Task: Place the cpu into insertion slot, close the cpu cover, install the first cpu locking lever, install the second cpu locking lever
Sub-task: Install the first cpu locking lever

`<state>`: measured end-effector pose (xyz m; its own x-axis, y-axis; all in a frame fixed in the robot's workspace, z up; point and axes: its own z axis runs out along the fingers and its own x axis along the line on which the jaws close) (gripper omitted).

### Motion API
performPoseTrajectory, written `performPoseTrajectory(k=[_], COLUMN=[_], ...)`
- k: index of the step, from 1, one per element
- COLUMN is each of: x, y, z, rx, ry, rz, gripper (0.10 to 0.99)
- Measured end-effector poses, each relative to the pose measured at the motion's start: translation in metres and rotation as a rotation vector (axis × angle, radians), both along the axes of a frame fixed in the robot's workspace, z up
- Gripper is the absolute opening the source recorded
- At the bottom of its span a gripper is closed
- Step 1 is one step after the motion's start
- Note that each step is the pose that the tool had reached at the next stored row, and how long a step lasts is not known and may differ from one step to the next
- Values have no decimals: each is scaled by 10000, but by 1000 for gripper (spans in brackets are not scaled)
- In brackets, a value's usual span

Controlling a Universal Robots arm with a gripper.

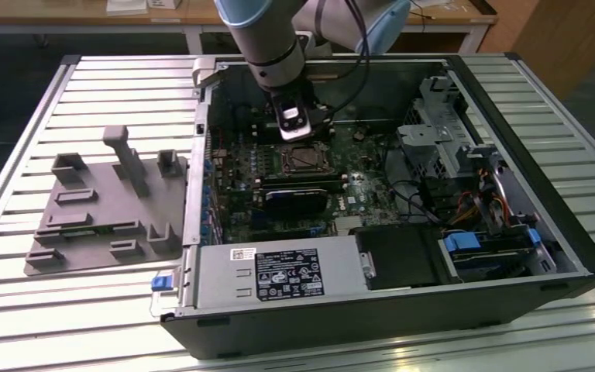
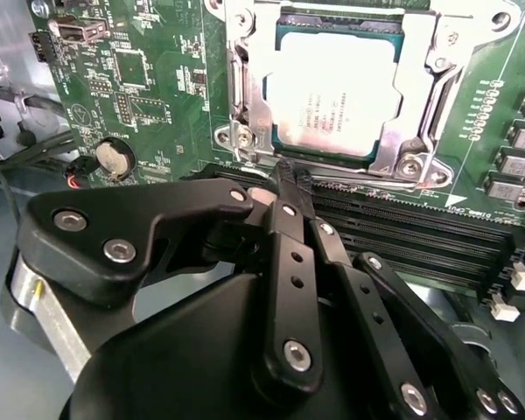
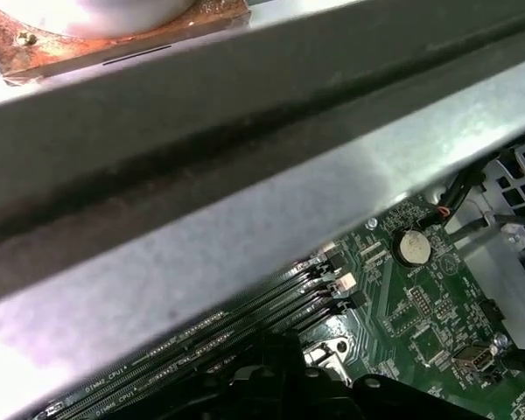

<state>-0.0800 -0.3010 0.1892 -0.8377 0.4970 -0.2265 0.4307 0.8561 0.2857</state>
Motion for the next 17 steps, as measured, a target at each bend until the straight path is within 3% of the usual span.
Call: performPoseTrajectory(k=[10,17], x=[1,1], y=[1,1], z=[-15,44], rx=[3,4], ry=[-3,-4], rz=[-29,-28], gripper=[102,102])
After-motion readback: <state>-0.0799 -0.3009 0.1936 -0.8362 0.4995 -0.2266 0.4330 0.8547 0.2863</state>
